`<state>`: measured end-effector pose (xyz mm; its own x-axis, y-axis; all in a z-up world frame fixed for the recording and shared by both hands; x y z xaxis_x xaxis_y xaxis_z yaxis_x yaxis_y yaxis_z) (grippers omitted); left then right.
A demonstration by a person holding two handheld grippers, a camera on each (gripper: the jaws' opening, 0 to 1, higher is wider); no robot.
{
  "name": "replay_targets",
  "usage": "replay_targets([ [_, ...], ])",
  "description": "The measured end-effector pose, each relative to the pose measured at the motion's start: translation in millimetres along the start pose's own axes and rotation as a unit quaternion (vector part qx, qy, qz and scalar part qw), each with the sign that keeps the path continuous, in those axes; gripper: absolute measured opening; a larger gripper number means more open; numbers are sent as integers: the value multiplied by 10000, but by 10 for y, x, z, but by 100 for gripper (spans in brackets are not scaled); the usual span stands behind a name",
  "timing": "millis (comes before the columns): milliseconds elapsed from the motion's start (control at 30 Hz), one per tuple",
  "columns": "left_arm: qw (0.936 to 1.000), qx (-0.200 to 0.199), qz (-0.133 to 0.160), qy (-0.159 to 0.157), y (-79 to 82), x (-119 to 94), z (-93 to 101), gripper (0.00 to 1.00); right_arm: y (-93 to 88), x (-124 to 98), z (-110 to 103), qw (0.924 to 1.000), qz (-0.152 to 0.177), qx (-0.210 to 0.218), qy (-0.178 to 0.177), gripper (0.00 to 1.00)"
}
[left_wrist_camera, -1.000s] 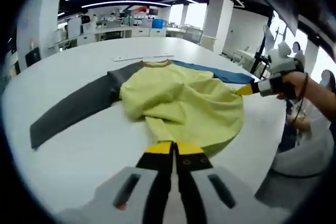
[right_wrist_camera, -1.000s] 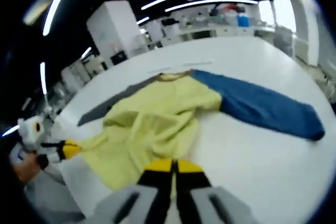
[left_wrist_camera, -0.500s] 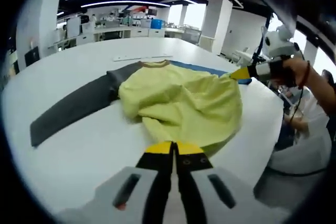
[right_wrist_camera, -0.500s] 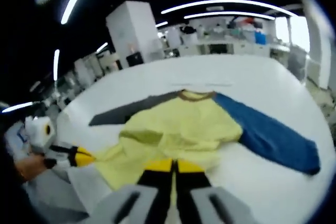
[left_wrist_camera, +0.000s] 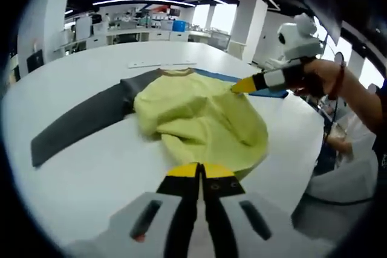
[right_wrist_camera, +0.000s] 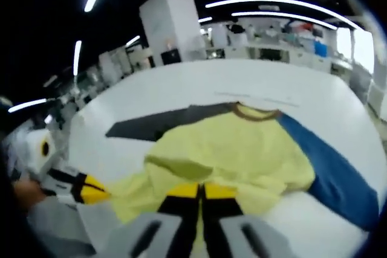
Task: Fold the garment on the visible template until the final outline fits inside the template.
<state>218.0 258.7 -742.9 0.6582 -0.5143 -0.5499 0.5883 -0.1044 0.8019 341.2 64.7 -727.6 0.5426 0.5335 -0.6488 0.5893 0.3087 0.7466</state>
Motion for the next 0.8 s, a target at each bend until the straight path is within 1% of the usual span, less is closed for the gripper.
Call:
replay_targets([
  [233,9999,-80,-68,88,-54,-1,-1,0,-105,203,-64,9991,-343,-232,41,0],
  [333,9999,-64,-121,85,-77,5,24,0,-175,295,-45,9982,-501,-328,25,0],
  [433,9997,17,-243,96,-113,18,26,0,-221,304,-39,9981,-551,-265,89,0],
  [467,9995,59,-292,129,-121,12,23,0,-209,291,-30,9986,-484,-161,100,0],
  [500,9993,80,-320,151,-122,5,25,0,-188,253,-29,9991,-374,-47,183,0],
  [533,9992,83,-342,187,-126,-3,18,0,-172,194,-36,9992,-316,-9,238,0],
  [567,9992,94,-353,188,-128,-8,13,0,-160,131,-42,9991,-277,107,303,2],
  [600,9992,93,-347,188,-129,-17,10,0,-159,113,-42,9991,-266,108,313,7],
  [633,9992,83,-337,184,-127,-23,8,0,-159,37,-26,9990,-262,89,355,9],
  [667,9992,90,-338,167,-124,-29,13,0,-161,14,-9,9989,-263,78,369,12],
  [800,9992,163,-348,133,-87,-59,24,3,-225,-210,39,9986,-284,33,445,16],
])
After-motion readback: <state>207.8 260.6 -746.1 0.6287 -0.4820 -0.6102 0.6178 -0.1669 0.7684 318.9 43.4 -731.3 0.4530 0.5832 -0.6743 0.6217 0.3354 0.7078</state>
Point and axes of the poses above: the point that each gripper's makers call its tool centre point, and the gripper's own axes: x roughly forward along the fingers, z roughly to its right, y roughly out of its top, the point moved 9 cm from there along -x, roughly backward along the fingers, and after that the axes turned 4 degrees about -y, right-handed, at the moved point
